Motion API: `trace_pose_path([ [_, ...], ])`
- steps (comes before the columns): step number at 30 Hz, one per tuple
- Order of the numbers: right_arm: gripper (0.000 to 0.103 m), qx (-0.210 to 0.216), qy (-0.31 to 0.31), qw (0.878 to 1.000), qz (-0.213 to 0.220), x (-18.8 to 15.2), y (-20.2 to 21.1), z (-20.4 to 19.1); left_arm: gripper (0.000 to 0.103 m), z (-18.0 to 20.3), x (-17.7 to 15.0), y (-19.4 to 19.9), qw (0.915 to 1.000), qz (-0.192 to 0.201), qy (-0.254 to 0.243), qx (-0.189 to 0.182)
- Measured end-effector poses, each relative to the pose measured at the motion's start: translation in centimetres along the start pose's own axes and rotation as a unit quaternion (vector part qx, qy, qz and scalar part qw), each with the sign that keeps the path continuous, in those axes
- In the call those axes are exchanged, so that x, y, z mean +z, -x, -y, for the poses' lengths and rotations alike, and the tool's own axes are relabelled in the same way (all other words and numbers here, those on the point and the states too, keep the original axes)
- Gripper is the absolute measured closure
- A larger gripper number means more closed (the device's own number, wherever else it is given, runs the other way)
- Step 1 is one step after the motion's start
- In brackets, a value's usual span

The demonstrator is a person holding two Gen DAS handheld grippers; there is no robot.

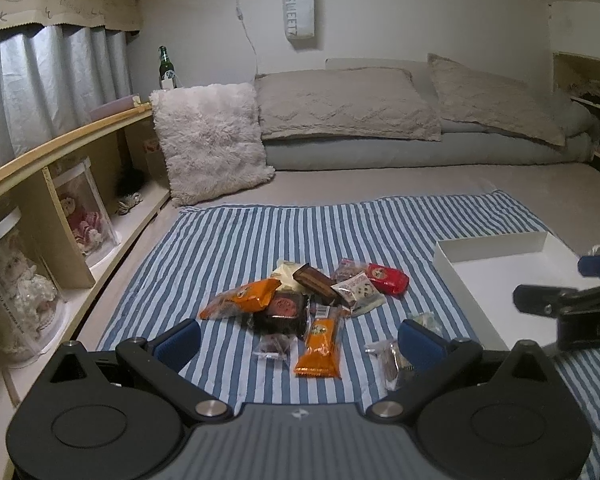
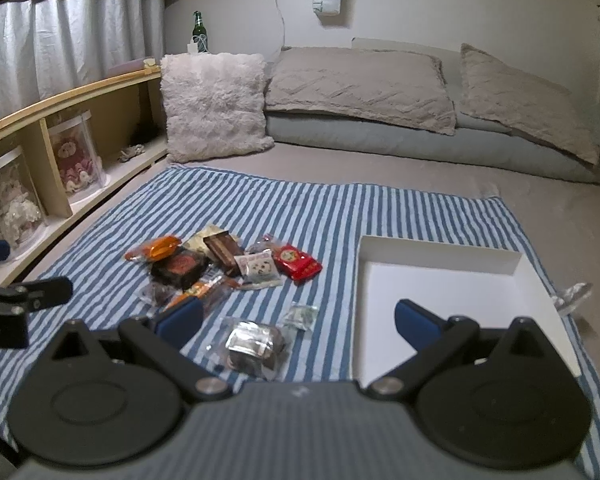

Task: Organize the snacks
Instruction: 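Grasp the silver-wrapped square cake with the right tool while the left tool grasps the orange bar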

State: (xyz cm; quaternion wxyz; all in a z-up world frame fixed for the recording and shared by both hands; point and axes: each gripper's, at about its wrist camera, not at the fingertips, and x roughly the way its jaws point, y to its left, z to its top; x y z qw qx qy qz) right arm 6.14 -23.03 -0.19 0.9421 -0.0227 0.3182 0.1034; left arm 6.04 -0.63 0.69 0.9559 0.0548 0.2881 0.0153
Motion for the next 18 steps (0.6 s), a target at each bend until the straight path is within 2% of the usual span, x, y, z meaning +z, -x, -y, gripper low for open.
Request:
trace_pose_path([
  [5, 0.0, 0.001, -0.008, 1.0, -0.013, 0.9, -1.8, 0.0, 0.0, 0.0, 1.0, -2.2, 1.0, -0.008, 0.001, 0.004],
  [12, 0.0, 0.009, -0.037, 0.998, -0.055, 1.9, -6.2, 0.5, 0.0, -1.4, 2.4, -6.6, 0.9992, -0.019, 0.014, 0.032],
  [18, 0.0, 0.019, -0.06, 0.993, -0.097, 1.7, -9.8, 0.5, 0.0, -2.3, 3.3, -10.1, 0.9992, -0.029, 0.028, 0.009],
])
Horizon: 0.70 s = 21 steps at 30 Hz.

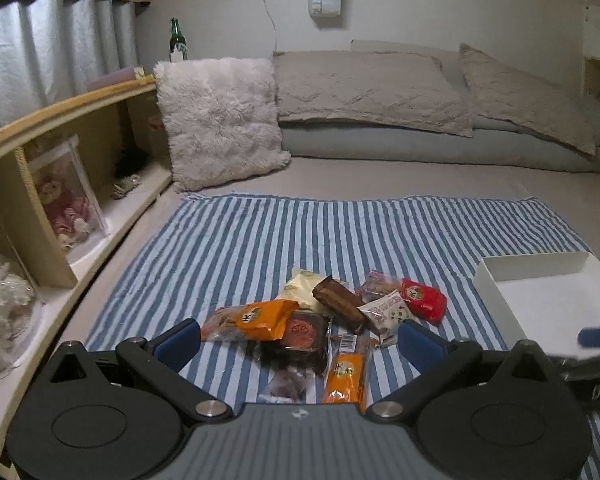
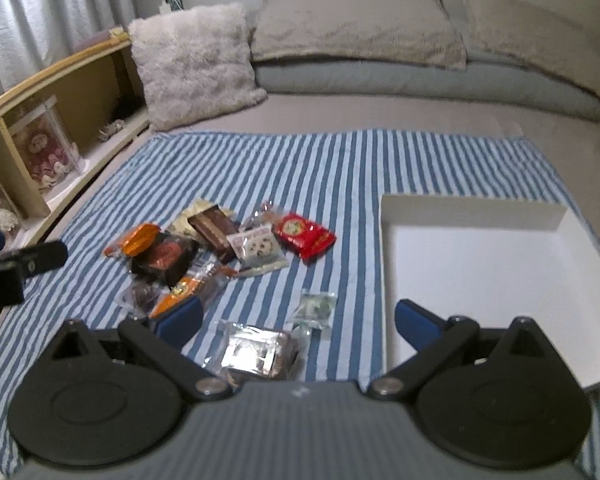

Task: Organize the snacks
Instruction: 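Grasp the silver-wrapped square cake with the right tool while the left tool grasps the orange bar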

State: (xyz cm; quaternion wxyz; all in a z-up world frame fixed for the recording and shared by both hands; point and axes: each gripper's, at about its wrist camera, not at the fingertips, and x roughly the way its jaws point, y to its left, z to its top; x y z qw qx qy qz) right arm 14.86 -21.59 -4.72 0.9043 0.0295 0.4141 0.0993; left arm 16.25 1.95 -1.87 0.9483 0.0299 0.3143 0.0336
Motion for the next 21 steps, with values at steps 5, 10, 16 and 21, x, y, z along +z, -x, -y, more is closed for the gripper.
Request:
trace_pose_path([
  [5, 0.0, 0.026, -0.021, 0.999, -0.034, 0.3, -3.0, -0.7, 0.0, 0.0, 0.7, -2.4, 0.9995, -0.008, 0.025, -0.019],
  [10, 0.0, 0.048, -0.033, 0.995, -0.086, -0.4, -6.5, -1.9, 0.0, -0.2, 1.4, -5.0, 0.9965, -0.03, 0.071, -0.032],
  [16, 0.0, 0.042, -0.084, 0.986, -0.135, -1.4, -10.3, -2.5, 0.0, 0.6, 1.1, -8.2, 0.9939, -0.07, 0.072, -0.047],
  [21, 0.0, 0.027, -0.111, 0.98, -0.161, -1.8, -12.5, -2.5, 0.0, 1.5, 0.3, -11.0, 0.9884, -0.107, 0.065, -0.086],
])
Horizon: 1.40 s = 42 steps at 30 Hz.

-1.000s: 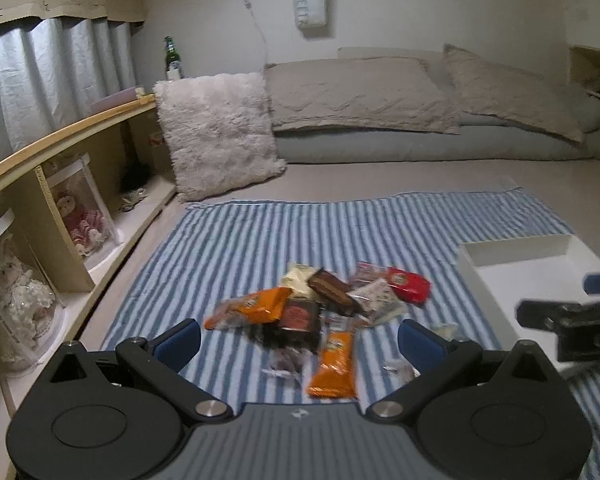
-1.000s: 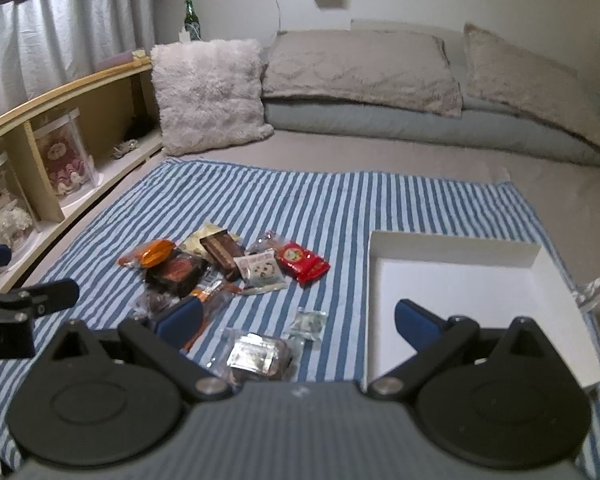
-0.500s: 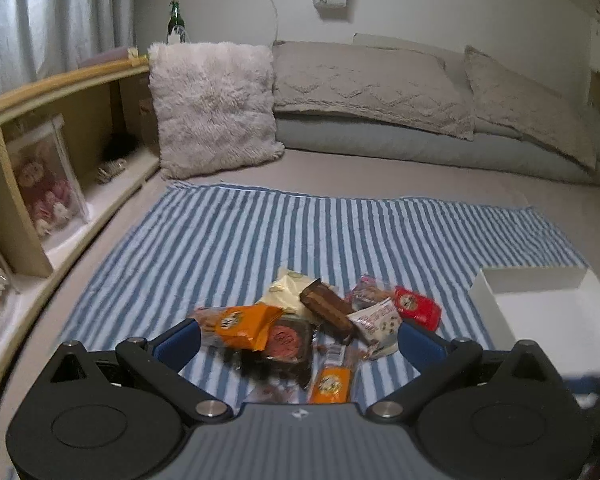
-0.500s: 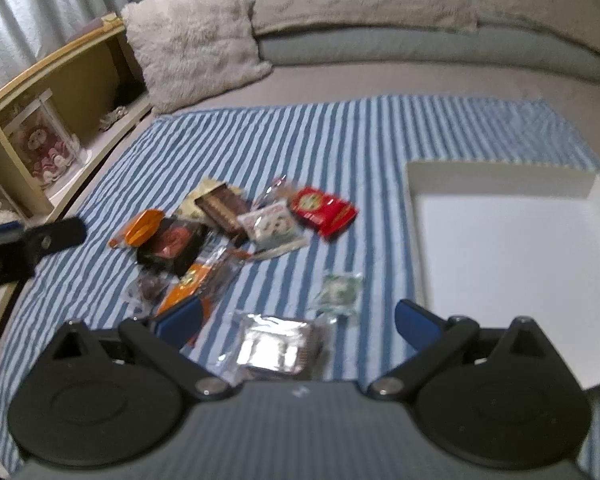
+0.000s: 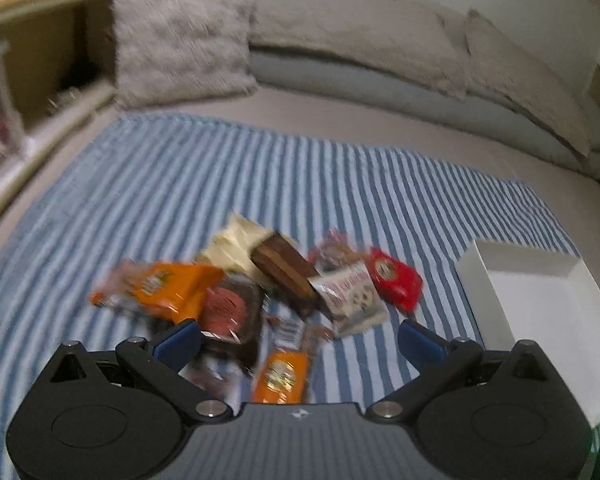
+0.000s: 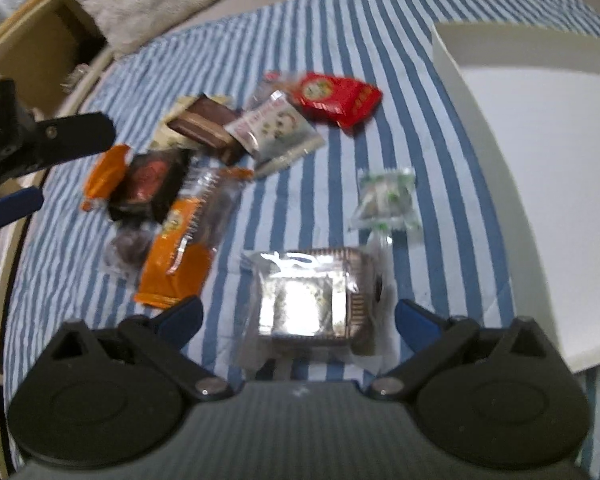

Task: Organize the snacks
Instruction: 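Grasp the silver-wrapped square cake with the right tool while the left tool grasps the orange bar, then carry the orange bar and silver cake over the white tray with both tools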

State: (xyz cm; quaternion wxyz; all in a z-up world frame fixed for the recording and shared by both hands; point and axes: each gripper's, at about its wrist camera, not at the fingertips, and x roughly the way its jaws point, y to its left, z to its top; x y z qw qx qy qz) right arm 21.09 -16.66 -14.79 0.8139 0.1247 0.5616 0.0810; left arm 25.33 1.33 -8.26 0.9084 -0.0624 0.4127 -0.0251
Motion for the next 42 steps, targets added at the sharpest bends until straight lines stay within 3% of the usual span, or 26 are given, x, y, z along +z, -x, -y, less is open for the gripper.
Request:
trace_pose_path([
  [5, 0.0, -0.027, 0.007, 1.0, 0.008, -0.2, -1.4, 0.1, 0.0, -0.5, -0.1, -2.4, 0.9965, -0.052, 0.027, -0.059],
  [11, 0.005, -0.017, 0.012, 1.0, -0.007, 0.2, -1.8, 0.5, 0.001, -0.2, -0.3, -4.3, 0.9933, -0.094, 0.014, -0.066],
  [13, 0.021, 0.003, 0.006, 1.0, -0.019, 0.4, -1.7, 0.8, 0.006, -0.3, -0.4, -5.0, 0.9923, -0.107, 0.015, -0.06],
  [17, 0.029, 0.003, 0.018, 1.0, -0.025, 0.7, -1.4, 0.8, 0.017, -1.0, -0.5, -5.8, 0.9905, -0.124, 0.017, -0.056],
  [19, 0.032, 0.01, 0.027, 0.999, -0.026, 0.7, -1.2, 1.1, 0.027, -1.3, -0.4, -5.8, 0.9902, -0.126, 0.018, -0.058],
  [28, 0.034, 0.015, 0.065, 0.997, -0.032, -0.1, 0.7, 1.4, 0.05, -1.6, -0.6, -6.7, 0.9894, -0.138, -0.01, -0.043],
  [42, 0.034, 0.026, 0.117, 0.991, -0.06, -1.8, 1.8, 0.6, 0.064, -0.1, -2.0, -8.2, 0.9827, -0.162, -0.09, -0.006],
])
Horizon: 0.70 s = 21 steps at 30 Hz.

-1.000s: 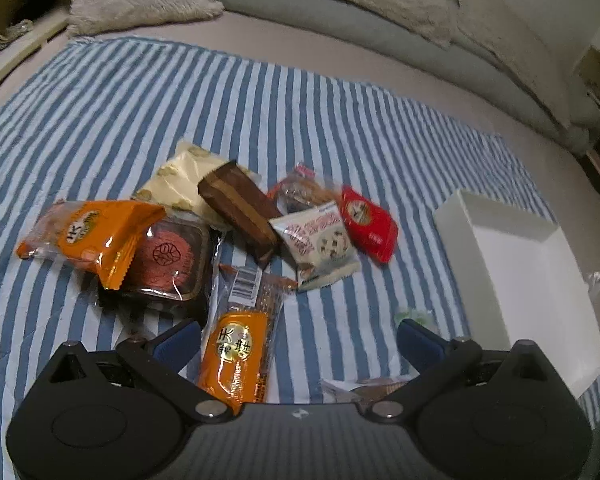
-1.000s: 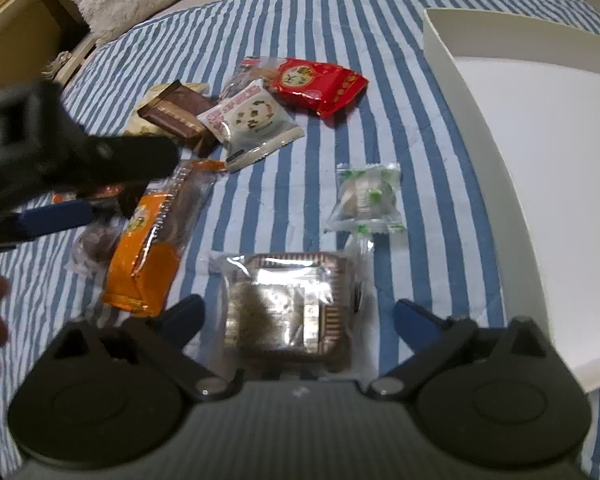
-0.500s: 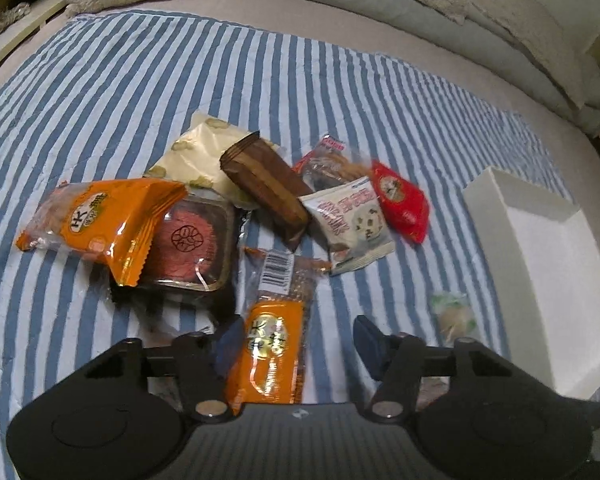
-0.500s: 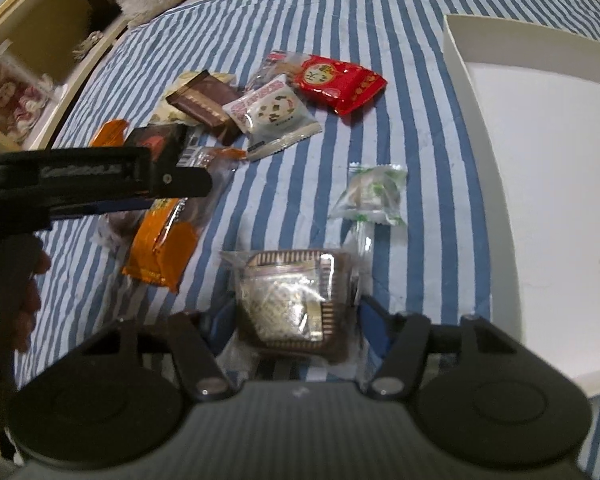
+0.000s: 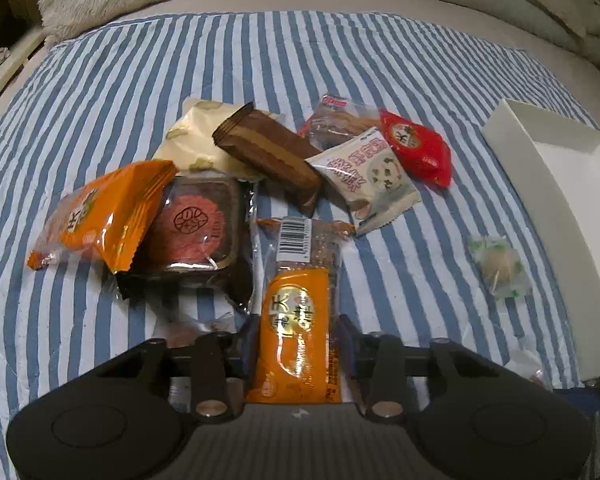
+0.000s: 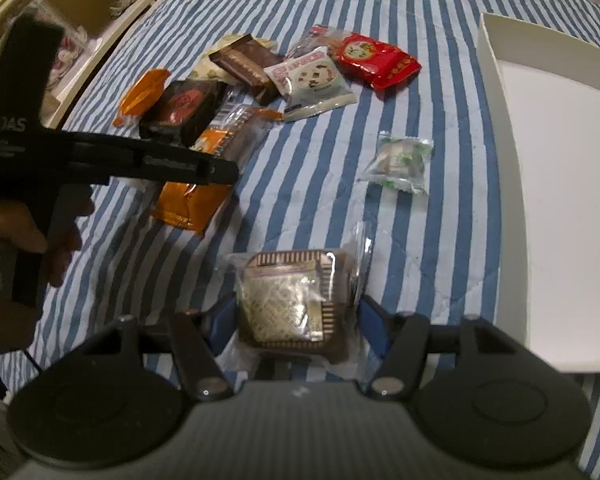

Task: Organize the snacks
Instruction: 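Carry the orange bar and silver cake over the white tray with both tools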

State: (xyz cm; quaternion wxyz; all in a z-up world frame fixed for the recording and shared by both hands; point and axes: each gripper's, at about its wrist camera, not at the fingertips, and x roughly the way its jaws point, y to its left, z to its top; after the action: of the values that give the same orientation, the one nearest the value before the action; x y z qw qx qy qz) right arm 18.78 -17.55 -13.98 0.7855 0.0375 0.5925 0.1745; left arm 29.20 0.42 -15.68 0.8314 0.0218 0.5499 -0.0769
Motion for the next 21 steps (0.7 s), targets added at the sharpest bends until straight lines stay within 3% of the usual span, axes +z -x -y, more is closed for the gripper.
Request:
trace_pose_path([
  [9, 0.034, -0.028, 0.003, 0.999, 0.035, 0.5, 1.7, 0.0, 0.068, 0.0, -0.8, 2.6, 0.9997, 0.021, 0.007, -0.005],
  [21, 0.035, -0.037, -0.018, 0.99, 0.133, 1.2, 7.0, 0.8, 0.068, 0.3, -2.3, 9.8, 0.9946, 0.099, 0.029, -0.013],
])
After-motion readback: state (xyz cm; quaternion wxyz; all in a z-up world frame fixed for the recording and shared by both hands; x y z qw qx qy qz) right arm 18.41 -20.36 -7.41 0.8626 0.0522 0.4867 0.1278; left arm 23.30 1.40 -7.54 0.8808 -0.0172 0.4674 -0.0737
